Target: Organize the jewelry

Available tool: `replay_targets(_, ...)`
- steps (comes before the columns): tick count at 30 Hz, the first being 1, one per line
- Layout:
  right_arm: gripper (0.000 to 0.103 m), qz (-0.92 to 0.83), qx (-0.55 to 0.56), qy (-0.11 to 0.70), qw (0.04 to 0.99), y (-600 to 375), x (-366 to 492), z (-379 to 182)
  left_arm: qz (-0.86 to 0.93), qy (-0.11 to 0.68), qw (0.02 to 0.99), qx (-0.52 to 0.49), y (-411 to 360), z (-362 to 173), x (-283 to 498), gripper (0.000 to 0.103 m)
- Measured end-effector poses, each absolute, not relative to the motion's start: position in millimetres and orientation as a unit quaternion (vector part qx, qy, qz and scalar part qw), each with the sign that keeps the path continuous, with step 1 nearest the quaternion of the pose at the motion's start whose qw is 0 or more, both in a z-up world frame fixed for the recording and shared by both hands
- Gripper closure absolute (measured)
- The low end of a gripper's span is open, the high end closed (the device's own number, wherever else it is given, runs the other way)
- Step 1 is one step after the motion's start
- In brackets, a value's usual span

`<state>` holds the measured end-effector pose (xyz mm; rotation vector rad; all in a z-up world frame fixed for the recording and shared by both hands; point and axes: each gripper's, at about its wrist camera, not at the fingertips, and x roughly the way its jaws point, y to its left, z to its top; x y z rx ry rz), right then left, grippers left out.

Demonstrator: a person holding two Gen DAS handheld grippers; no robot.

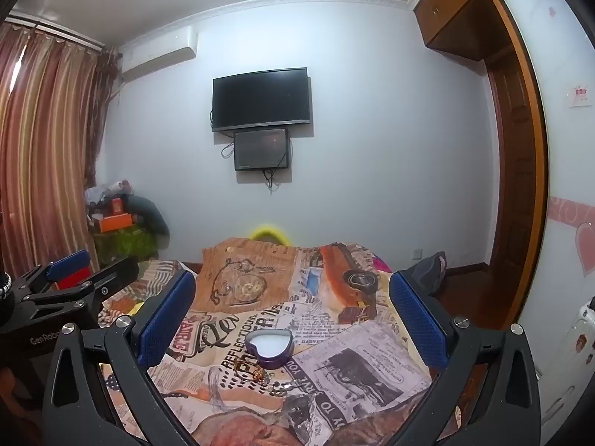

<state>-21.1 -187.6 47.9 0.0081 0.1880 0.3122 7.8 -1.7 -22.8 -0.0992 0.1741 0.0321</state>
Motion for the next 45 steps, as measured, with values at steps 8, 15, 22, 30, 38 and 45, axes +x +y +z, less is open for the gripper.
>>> replay_targets(8,0.000,0.159,0.008,0.100,0.982,-192.7,-8.5,44.1,0.013,0.091,0.994,-0.050,0.1,-17.6,9.7,0.000)
replay_targets(15,0.000,0.160,0.007,0.102,0.982,-192.5,-7.3,43.3,0.013,0.092,0.994,-0.050,1.2,-14.7,9.8,0.000)
replay_targets(22,0.000,0.160,0.007,0.102,0.982,-191.9,-7.6,44.0,0.012,0.094,0.994,-0.050,1.3,-12.3,10.8,0.000)
replay_targets(30,0.000,0.162,0.007,0.103,0.981,-187.5,-9.3,42.3,0.011,0.095,0.994,-0.051,1.6,-13.6,11.5,0.000)
replay_targets(38,0.000,0.163,0.008,0.103,0.981,-188.3,-8.8,43.1,0.012,0.095,0.994,-0.052,2.0,-14.0,11.1,0.000)
replay_targets(45,0.000,0.164,0.008,0.103,0.981,-187.0,-9.9,43.9,0.012,0.096,0.994,-0.052,2.1,-13.3,11.2,0.000)
